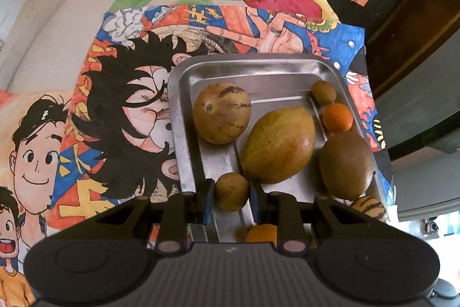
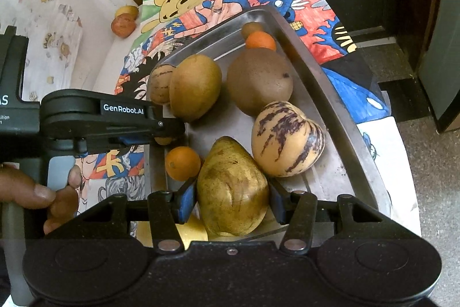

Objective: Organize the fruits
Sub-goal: 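Lower the brown fruit with the left tool while the right tool lowers the pear into the tray, then open the left tool releasing the brown fruit while the right tool releases the pear in the tray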

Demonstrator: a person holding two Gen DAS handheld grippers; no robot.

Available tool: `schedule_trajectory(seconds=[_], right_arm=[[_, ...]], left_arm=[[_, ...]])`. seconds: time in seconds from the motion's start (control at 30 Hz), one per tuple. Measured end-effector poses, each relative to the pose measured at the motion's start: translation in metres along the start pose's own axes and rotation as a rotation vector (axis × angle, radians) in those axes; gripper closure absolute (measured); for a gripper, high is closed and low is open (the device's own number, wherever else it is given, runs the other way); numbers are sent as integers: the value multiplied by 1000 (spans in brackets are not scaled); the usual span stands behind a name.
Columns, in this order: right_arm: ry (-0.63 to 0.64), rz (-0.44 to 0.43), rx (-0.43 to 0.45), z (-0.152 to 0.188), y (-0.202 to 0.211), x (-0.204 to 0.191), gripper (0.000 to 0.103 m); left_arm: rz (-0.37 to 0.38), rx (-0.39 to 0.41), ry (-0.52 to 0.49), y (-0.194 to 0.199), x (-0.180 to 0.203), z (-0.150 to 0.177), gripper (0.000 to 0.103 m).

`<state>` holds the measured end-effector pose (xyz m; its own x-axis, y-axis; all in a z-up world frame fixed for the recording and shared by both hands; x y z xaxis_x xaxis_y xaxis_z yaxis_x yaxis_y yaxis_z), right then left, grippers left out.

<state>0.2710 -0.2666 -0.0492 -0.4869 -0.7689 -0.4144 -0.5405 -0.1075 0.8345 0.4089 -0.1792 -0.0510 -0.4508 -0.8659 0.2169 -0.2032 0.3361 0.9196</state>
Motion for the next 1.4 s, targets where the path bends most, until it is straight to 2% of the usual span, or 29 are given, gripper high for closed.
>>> schedule_trajectory(seconds=[0.9, 0.97, 1.13, 1.4], right_arm=[[-31, -2, -7, 2, 2, 2, 47], [-31, -1, -8, 3, 2, 2, 45], [-27, 0, -10, 4, 3, 0, 40], [-25, 2, -8, 6, 4, 0, 37]], left_arm=[[4, -25, 0, -3, 0, -1, 72], [8, -30, 1, -2, 1, -1, 70], [39, -43, 3, 0, 7, 1, 48], [58, -60, -1, 6, 11, 3, 37]])
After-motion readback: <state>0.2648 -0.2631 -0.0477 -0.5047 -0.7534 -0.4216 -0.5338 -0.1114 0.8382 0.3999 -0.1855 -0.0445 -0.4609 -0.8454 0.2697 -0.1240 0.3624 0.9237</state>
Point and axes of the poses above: each gripper's, at about its wrist camera, not at the fingertips, and y roughly against the way its jaws point, x to its right, z to its underside, the point moved 7 cm from there along -y, roughly the way its jaws point, and after that the axes turned 1 degree about z, right-handed, at the moved point
